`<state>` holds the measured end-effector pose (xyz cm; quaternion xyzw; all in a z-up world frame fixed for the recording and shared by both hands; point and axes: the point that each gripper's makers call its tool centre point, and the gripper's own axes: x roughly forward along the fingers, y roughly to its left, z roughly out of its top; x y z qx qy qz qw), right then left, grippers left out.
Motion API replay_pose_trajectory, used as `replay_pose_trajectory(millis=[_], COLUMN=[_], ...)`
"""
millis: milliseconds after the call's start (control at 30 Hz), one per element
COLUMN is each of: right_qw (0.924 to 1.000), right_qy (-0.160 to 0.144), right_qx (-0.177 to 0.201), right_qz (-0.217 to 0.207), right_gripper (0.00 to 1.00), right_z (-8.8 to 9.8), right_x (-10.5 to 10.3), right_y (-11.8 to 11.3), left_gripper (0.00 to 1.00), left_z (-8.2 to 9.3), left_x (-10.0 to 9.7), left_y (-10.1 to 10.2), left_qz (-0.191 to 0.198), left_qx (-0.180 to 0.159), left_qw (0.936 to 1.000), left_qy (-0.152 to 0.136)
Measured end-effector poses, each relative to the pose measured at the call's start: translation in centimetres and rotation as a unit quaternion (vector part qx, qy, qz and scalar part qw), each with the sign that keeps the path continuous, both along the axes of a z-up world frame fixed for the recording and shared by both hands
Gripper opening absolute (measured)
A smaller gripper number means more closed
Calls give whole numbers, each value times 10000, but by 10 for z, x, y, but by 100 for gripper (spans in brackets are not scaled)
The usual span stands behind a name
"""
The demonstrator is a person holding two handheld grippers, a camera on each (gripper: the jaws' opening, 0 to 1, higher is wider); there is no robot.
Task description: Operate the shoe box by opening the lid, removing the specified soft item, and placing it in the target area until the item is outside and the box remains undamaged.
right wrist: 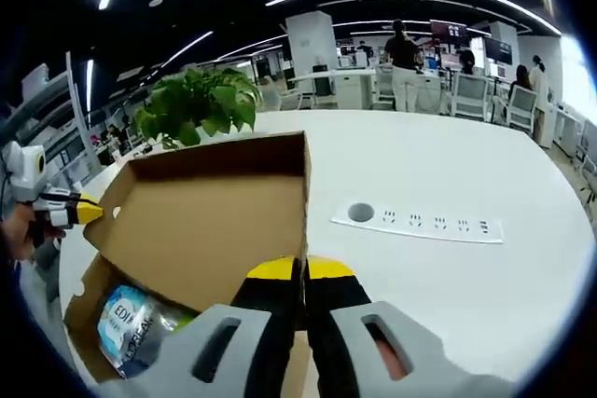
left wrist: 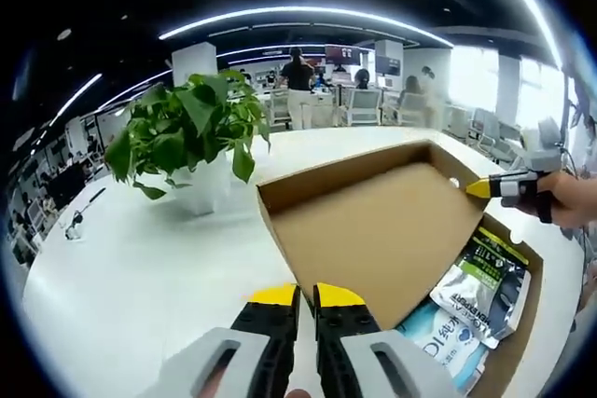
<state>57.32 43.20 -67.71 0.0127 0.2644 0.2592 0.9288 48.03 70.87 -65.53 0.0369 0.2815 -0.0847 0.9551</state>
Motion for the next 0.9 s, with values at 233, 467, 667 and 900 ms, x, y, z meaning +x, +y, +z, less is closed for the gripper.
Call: replay_pose_trajectory(millis=[233,467,667,900], right_qw=[10000,9999,9999,9998], right_qy=[70,132,155,205], right_qx=[-30,-49,-46,-63], right_qz=[9,11,1,-13], right_gripper=[1,2,2,2], right_z=[-5,-8,-11,-14], right_x=[1,1,3,3], right_y=[1,2,2,2], left_gripper=[5,5,5,5], left_z=[-4,-6,-7,-10], left_x=[3,4,2,6], left_y=[2,2,2,3], left_qz=[20,60,-8,5], left_qx=[-20,-55,-21,3], left_qw=[10000,9999,9999,9998], left_qy=[62,120,170,208])
